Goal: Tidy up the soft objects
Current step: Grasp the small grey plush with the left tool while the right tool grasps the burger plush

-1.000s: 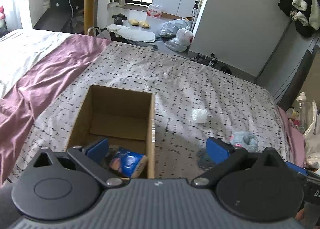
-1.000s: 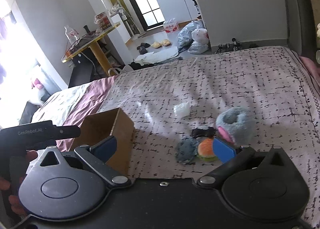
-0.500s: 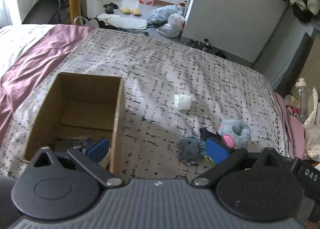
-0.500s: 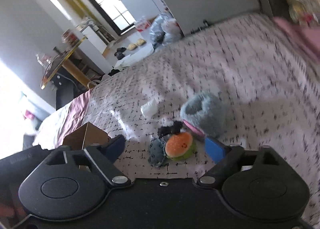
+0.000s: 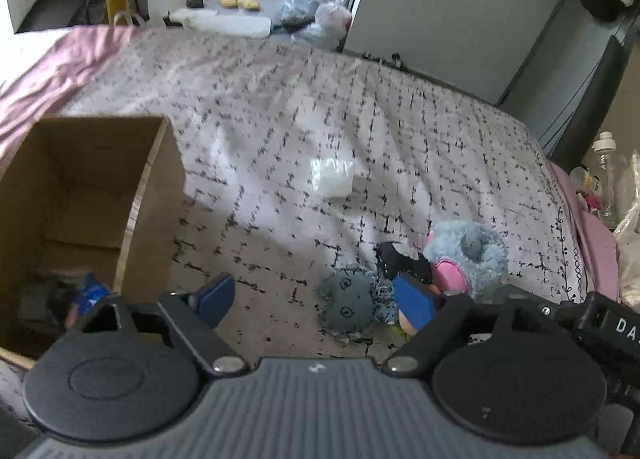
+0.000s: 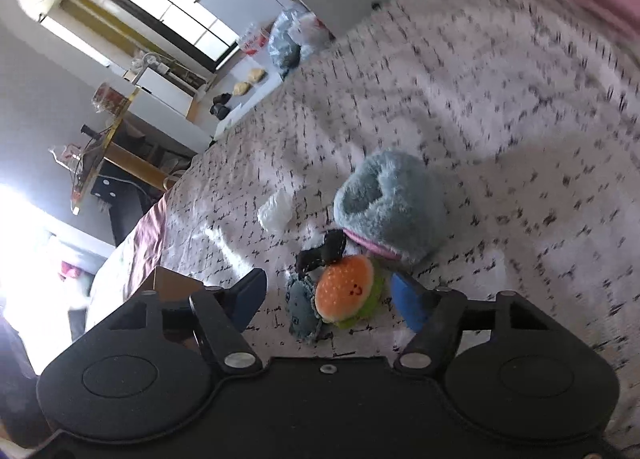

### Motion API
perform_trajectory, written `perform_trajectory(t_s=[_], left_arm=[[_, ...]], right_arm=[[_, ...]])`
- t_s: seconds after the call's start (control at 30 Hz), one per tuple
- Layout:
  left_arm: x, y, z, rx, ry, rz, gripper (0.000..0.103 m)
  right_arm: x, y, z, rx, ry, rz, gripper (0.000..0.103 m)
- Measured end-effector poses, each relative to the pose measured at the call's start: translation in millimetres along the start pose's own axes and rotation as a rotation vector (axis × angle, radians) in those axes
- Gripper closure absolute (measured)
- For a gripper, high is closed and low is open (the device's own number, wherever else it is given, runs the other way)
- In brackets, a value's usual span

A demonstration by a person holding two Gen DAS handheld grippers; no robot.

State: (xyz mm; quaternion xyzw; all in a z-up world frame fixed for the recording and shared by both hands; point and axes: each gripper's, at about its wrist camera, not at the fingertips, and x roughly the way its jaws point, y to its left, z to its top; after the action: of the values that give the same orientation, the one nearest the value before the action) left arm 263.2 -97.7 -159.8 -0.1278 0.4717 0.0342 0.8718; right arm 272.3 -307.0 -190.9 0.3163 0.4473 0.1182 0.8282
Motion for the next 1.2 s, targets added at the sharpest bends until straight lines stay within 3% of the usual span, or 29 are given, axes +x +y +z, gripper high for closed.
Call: perform_trajectory(t_s=[0.27,0.43,0.6,0.7,0.77,0.97,1.2], left_arm=[[45,-5,-8,-0.016,0.089,-0.037,0.038],[68,-13,-13,-0.006,0.133,-0.055,0.043],[82,-16,-19,-0.004,0.161,-0.067,0.049],[84,-16,-19,0.001,0.154,-0.066,0.051],[83,-16,-19,-0.004,0.150,-0.071,0.060],[80,-14,-19,-0.006,0.154,-0.085,0.075],[48,-15,-20,0.044,0.106,-0.057,0.077]], right_arm=[[31,-15,6,0.072,0.081,0.020,0.040],[48,-20,8,0.106,0.116,0.023,0.042],[61,-24,6,0.121,0.154,0.015,0.054],[65,-26,6,0.122,0.164,0.001,0.055],[68,-26,6,0.115,0.177,-0.004,0.056],[72,-20,0,0.084,0.191,-0.003,0.075],[58,-18,-2,0.061,0.166,-0.017,0.077]])
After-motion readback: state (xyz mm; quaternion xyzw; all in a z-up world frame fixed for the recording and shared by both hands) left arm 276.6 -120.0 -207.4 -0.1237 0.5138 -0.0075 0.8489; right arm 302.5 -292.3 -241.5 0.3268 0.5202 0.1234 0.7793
